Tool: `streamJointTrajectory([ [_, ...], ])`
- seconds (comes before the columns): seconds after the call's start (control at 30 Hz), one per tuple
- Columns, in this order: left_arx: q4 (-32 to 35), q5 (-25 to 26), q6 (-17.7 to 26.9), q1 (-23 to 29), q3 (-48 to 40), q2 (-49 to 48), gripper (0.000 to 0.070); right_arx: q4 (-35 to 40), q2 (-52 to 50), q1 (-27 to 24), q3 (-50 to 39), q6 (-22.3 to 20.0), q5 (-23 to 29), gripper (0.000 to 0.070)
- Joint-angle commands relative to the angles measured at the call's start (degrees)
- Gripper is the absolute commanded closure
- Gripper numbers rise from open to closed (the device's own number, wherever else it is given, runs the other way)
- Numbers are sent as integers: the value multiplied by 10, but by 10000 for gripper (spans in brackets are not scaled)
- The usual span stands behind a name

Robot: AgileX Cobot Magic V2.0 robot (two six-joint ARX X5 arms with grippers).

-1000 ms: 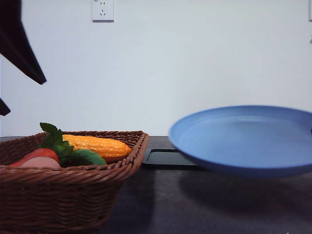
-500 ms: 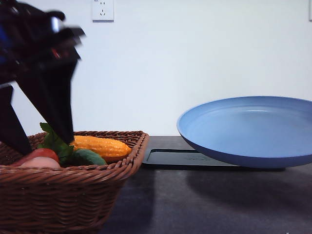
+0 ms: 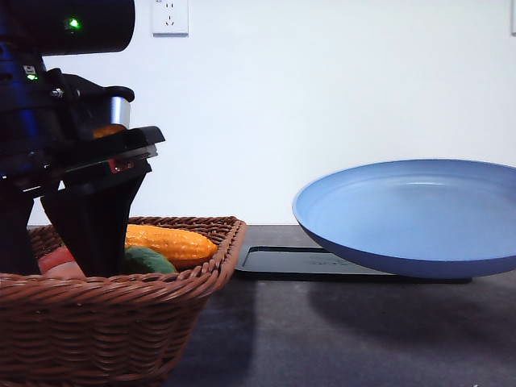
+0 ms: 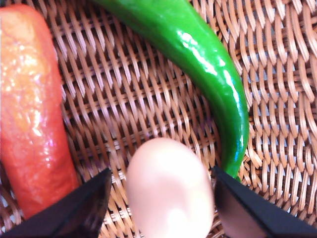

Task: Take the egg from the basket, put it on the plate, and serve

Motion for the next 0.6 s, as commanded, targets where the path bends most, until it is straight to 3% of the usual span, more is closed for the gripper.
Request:
streamJointTrajectory([
  [0.0, 4, -2, -1, -7, 9, 8, 296, 6, 2, -1, 9, 4, -3, 700],
  [0.33, -14, 9, 29, -7, 9, 8, 485, 10, 2, -1, 9, 4, -3, 700],
  [0.57, -19, 8, 42, -7, 22, 6, 533, 10, 2, -1, 9, 4, -7, 700],
])
